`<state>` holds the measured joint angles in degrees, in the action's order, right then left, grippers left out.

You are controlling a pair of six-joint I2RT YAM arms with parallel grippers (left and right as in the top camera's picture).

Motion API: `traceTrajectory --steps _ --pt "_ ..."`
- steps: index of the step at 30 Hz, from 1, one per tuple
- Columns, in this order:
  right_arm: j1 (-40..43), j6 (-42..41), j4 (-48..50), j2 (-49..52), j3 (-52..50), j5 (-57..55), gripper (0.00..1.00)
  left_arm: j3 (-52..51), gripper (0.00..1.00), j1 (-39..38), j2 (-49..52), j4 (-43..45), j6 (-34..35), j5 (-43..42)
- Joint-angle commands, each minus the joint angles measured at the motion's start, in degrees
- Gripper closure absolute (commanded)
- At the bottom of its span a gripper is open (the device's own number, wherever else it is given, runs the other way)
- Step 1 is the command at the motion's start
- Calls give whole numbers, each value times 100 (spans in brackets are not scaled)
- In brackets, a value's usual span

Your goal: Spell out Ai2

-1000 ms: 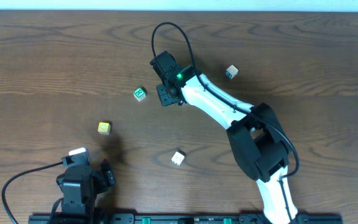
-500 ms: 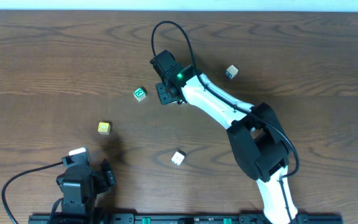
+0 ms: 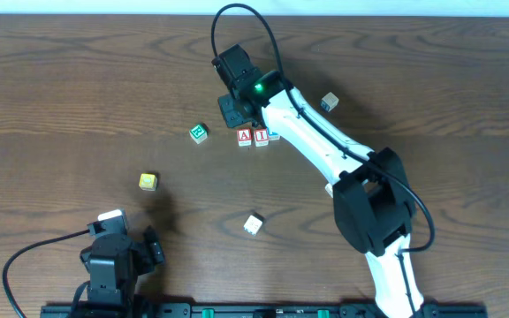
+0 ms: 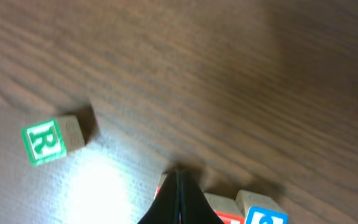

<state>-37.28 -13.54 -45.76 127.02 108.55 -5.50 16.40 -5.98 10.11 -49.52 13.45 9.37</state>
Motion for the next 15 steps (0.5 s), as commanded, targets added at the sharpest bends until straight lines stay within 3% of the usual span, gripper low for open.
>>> traceTrajectory --steps 1,15 --pt "-205 295 -55 39 -33 149 98 -17 5 37 -39 -63 -61 0" --pt "-367 334 -155 348 -398 190 99 -17 5 37 -39 -63 -61 0"
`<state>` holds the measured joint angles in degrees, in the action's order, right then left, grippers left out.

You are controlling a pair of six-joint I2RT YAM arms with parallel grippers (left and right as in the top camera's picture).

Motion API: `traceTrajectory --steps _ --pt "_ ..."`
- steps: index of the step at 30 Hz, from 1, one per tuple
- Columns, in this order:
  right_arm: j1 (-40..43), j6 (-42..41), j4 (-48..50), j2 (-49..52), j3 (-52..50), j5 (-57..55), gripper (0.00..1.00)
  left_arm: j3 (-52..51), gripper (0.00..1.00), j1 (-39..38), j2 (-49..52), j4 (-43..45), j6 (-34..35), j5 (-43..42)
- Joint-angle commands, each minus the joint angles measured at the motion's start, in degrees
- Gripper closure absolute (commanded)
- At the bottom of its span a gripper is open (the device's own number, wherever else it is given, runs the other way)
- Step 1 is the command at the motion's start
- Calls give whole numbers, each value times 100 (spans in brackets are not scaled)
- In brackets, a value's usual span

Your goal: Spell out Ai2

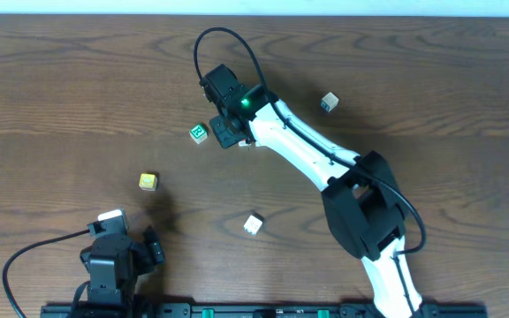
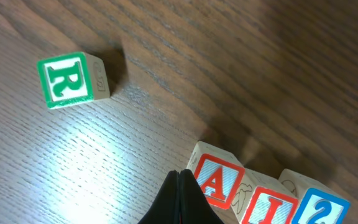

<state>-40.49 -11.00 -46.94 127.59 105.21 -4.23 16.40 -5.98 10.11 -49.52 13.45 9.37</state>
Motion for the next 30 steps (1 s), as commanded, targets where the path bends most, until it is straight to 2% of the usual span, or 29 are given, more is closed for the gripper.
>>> traceTrajectory --steps 1,15,30 --pt "-46 81 -42 330 -63 149 99 -17 5 37 -39 -63 -63 0" --pt "-50 83 85 404 -63 269 99 -17 5 37 -39 -63 -61 0" --pt "-9 -195 63 444 -63 -175 99 -17 5 37 -39 -63 -63 0"
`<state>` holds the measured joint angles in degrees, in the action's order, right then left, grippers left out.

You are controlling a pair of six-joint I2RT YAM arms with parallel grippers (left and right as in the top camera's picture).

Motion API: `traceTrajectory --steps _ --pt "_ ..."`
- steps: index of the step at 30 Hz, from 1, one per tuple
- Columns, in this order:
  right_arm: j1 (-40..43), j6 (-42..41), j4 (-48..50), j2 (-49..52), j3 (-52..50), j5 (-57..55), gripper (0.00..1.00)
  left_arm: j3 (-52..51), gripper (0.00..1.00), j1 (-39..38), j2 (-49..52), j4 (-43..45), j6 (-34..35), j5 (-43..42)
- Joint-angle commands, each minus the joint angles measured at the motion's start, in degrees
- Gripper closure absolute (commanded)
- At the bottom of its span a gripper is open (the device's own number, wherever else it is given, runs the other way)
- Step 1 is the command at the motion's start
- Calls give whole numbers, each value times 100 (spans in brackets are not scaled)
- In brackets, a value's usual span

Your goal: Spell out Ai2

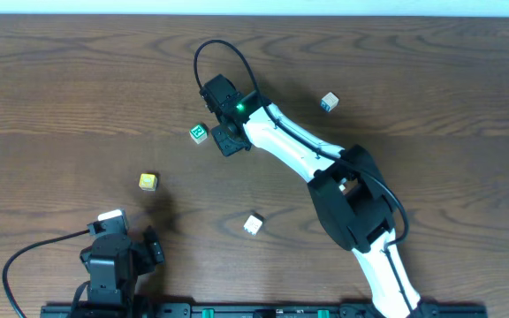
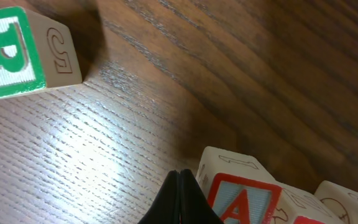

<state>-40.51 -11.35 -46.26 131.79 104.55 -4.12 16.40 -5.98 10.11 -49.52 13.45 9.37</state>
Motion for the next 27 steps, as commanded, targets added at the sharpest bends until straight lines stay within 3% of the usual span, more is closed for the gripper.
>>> traceTrajectory --steps 1,27 --pt "2 -197 -7 24 2 -210 99 -17 5 37 -39 -63 -61 -2" --pt "26 -605 164 24 2 -553 98 -17 5 37 -39 -63 -61 0"
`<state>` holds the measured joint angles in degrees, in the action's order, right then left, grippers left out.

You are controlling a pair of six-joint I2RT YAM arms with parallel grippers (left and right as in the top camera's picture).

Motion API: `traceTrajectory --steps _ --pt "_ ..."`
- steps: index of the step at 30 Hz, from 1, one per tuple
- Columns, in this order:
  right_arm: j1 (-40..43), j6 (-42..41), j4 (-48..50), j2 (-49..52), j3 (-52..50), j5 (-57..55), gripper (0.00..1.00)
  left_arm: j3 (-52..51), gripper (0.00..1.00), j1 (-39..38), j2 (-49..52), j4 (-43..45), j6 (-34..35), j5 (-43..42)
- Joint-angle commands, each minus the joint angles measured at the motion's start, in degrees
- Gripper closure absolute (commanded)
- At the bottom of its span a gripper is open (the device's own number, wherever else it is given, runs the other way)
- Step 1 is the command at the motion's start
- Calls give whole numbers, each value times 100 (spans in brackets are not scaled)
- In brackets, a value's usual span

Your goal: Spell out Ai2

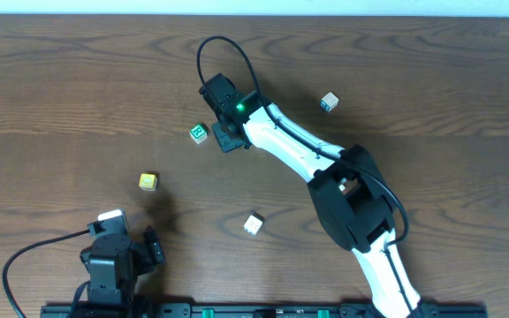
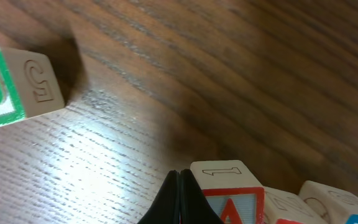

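Note:
My right gripper point(image 2: 179, 175) is shut, its tips low over the table and right against the left side of the red A block point(image 2: 234, 190). To the right of A, part of the neighbouring block point(image 2: 288, 206) shows; its letter is cut off. From overhead, the right gripper point(image 1: 226, 139) covers that row of blocks. A green R block point(image 2: 5, 87) lies to the left, also seen as the R block point(image 1: 199, 132). My left gripper point(image 1: 113, 238) rests at the near left edge, its jaws hidden.
A yellow block point(image 1: 148, 181) lies at the left middle. A white block point(image 1: 253, 223) sits near the centre front, and a blue-and-white block point(image 1: 328, 102) at the back right. The right arm point(image 1: 307, 159) crosses the table diagonally.
In the wrist view the A block now sits squarer and right beside the shut fingertips, and the R block lies further left. The overhead view is nearly unchanged.
The shut right gripper was behind the A, I, 2 row, which lay in plain view. Then it was further left, between the R block and the A. Then it was lower beside the A, and now its tips are against the A's left side.

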<state>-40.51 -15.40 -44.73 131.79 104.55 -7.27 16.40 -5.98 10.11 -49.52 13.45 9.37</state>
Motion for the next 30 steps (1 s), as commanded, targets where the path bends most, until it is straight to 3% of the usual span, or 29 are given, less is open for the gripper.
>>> traceTrajectory --steps 1,20,30 --pt "26 -254 -2 24 2 -273 98 -17 5 37 -39 -63 -61 0" --pt "37 -328 22 22 98 -258 99 -17 5 37 -39 -63 -63 0" --pt "68 11 -1207 -131 1803 -496 99 -17 5 37 -39 -63 -63 0"
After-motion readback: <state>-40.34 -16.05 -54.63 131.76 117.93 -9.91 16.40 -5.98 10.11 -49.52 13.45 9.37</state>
